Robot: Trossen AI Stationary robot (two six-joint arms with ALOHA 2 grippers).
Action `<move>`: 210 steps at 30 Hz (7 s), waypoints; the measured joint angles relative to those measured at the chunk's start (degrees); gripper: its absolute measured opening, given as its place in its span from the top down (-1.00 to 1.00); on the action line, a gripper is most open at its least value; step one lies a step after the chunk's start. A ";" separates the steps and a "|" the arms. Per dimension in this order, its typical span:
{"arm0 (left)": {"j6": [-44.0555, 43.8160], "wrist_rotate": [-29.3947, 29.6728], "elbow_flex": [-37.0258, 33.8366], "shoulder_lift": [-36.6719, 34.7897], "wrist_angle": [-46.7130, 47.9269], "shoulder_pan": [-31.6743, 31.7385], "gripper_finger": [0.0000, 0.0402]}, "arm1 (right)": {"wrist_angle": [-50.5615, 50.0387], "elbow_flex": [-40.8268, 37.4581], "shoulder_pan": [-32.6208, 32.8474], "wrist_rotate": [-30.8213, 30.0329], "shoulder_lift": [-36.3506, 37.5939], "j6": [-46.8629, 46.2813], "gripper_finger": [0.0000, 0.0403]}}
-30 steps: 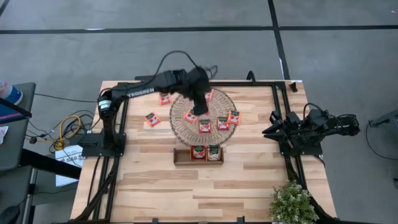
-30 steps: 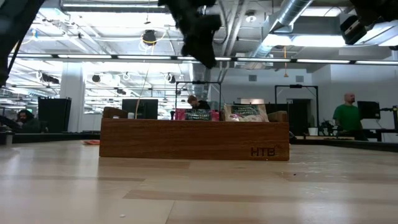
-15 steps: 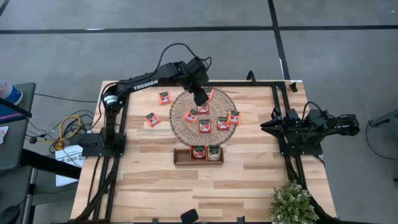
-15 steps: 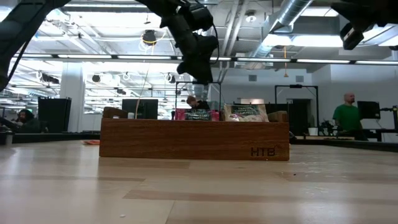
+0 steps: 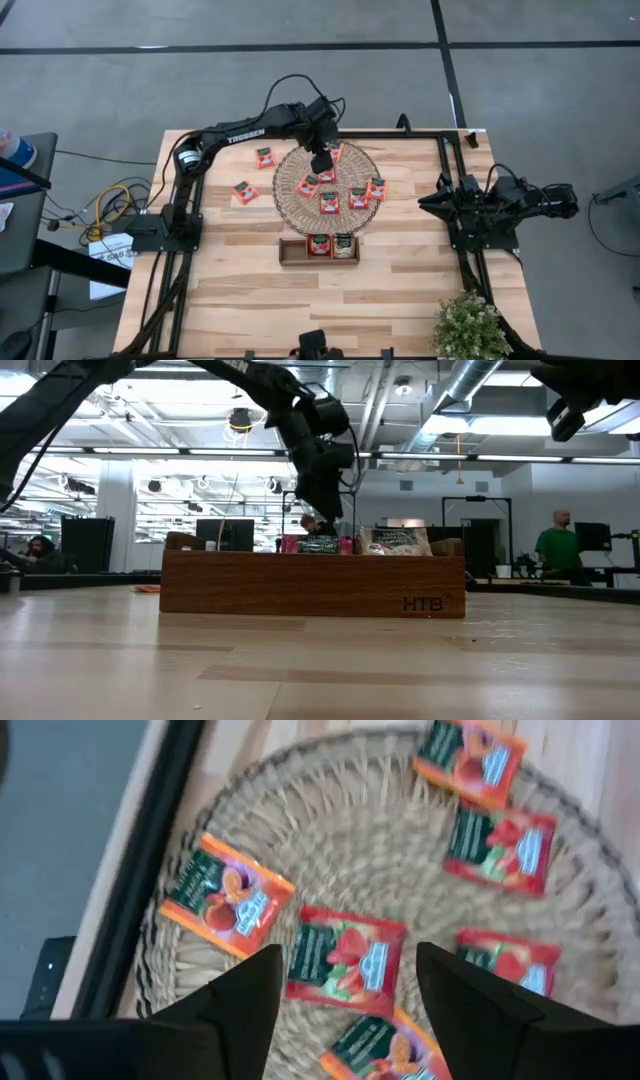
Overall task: Pick & Place Tea
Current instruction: Put the red tea bag into the middle section of the wooden organizer
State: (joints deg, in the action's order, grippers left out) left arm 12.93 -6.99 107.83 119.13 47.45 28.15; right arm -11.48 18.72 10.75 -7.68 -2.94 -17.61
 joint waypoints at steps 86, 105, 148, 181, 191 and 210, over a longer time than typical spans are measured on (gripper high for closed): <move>4.22 2.37 -0.02 13.20 -0.84 0.73 0.37 | -0.49 0.04 0.00 -0.26 0.00 -0.45 0.67; 4.02 2.70 -0.02 13.16 -0.82 0.73 0.70 | -0.49 0.04 0.00 -0.07 0.00 -0.44 0.67; 7.05 5.29 -0.02 13.05 0.77 -0.16 0.08 | -1.41 0.04 -0.01 -0.09 0.00 -0.50 0.67; 0.68 3.26 6.46 16.72 6.87 -0.33 -0.04 | -1.39 0.04 -0.01 -0.12 0.00 -0.98 0.67; 1.90 8.64 6.95 17.97 5.73 -1.56 -0.03 | -1.35 0.04 -0.01 -0.11 0.00 -1.50 0.67; 4.58 10.58 6.93 17.99 6.96 -1.91 0.59 | -1.39 0.04 0.00 -0.09 0.00 -1.49 0.67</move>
State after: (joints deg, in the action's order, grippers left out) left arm 17.51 3.59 114.76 137.12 54.41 26.24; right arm -12.86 18.76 10.75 -7.77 -2.94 -19.09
